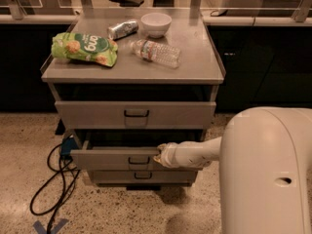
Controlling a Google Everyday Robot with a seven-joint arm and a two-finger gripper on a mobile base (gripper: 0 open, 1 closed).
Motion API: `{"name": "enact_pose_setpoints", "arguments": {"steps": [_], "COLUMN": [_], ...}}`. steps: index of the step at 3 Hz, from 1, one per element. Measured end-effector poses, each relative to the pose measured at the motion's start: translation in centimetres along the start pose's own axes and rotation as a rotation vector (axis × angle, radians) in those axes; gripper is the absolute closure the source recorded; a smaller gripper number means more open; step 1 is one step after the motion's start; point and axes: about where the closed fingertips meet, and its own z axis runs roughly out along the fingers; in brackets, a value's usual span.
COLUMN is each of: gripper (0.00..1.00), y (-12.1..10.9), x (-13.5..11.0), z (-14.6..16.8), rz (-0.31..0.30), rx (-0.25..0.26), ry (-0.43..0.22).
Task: Open middle drawer
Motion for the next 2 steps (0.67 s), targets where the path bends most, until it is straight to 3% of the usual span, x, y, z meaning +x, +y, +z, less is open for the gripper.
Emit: {"name": "enact_pose_setpoints", "arguments": {"steps": [1,2], "gripper": [1.00,1.00], "y": [2.77,2.74], "x": [0.52,0.34], "z": [-1.37,-1.68], "rz": [0.010,0.010], "rx": [-0.019,-0.019], "ry": [0.011,0.011]}}
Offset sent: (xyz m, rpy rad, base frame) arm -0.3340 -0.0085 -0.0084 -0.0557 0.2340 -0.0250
